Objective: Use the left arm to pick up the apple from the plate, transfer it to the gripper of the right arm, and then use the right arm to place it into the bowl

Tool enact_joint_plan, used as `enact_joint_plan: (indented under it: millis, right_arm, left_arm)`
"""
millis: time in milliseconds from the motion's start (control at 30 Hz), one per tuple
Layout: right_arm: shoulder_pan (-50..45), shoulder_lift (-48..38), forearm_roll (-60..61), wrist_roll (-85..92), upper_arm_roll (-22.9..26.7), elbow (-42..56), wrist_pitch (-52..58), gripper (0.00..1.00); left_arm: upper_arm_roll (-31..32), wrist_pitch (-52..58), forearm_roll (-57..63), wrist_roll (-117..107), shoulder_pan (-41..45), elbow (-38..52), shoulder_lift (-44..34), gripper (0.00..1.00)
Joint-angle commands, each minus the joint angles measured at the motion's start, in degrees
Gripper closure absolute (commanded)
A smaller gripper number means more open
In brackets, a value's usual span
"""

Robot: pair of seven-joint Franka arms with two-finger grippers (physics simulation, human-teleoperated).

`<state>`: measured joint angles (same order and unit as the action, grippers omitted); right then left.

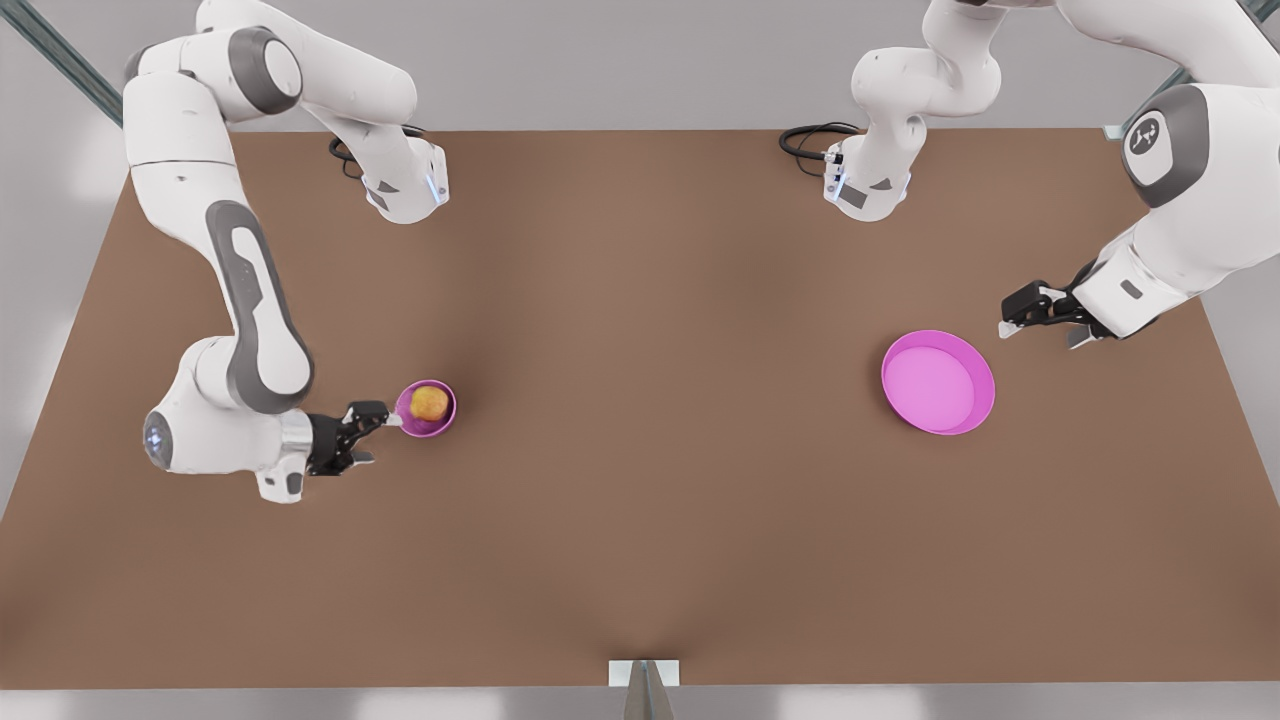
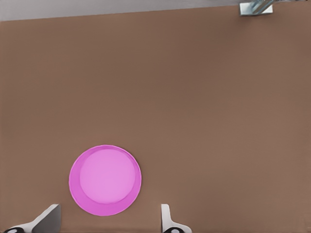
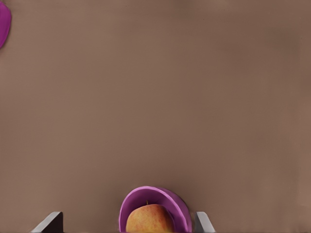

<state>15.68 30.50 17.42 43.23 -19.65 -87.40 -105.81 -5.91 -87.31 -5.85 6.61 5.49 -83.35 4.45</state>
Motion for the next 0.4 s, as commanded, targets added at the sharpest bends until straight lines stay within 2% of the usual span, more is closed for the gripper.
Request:
enact_joint_plan:
  millis: [0, 33, 67, 100, 133, 167, 200, 233, 300, 367]
  right_arm:
    - [-1.18, -0.26, -11.08, -25.38, -0.13, 8.20, 8.25, 0.00]
    - [-2.23, -0.61, -12.93, -28.46, -0.04, 10.67, 8.25, 0.00]
    - [-4.52, -3.95, -20.23, -31.36, -0.22, 12.78, 8.25, 0.00]
    - [-5.75, -8.00, -21.38, -34.26, 0.93, 12.87, 9.31, 0.00]
    - [-10.14, -12.12, -21.38, -39.80, 5.75, 12.52, 13.17, 0.00]
    - [-17.78, -15.38, -21.29, -40.42, 15.23, 11.03, 14.66, 0.00]
    - [-19.99, -19.07, -20.94, -40.60, 19.56, 9.63, 15.99, 0.00]
    - [-19.90, -23.73, -20.94, -41.04, 19.73, 2.17, 14.33, 0.03]
    - [-20.16, -20.05, -20.15, -45.16, 19.56, 2.06, 8.35, 0.00]
    - [-19.90, -19.51, -19.18, -46.83, 19.47, 3.64, 8.34, 0.00]
  left_arm:
    - [0.03, 0.04, 0.23, -7.75, 0.49, 0.03, 0.20, 0.00]
    - [0.20, 0.04, 0.40, -7.66, 0.58, 0.65, 0.47, 0.00]
    - [0.38, 0.04, 0.40, -7.75, 0.75, 1.53, 0.82, 0.00]
    - [0.73, 0.12, 0.40, -7.75, 1.19, 1.62, 0.91, 0.00]
    - [1.08, 0.12, 0.58, -7.66, 1.28, 1.70, 1.08, 0.00]
    - [1.17, 0.12, 0.58, -7.58, 1.54, 2.05, 1.26, 0.00]
    - [1.26, 0.12, 0.93, -6.87, 1.98, 2.41, 1.44, 0.00]
    - [1.17, 0.04, 0.93, -6.17, 1.90, 2.49, 1.44, 0.00]
    - [1.17, 0.04, 1.02, -5.99, 1.90, 3.20, 1.87, 0.00]
    - [1.17, 0.04, 1.72, -6.08, 1.98, 3.29, 1.96, 0.00]
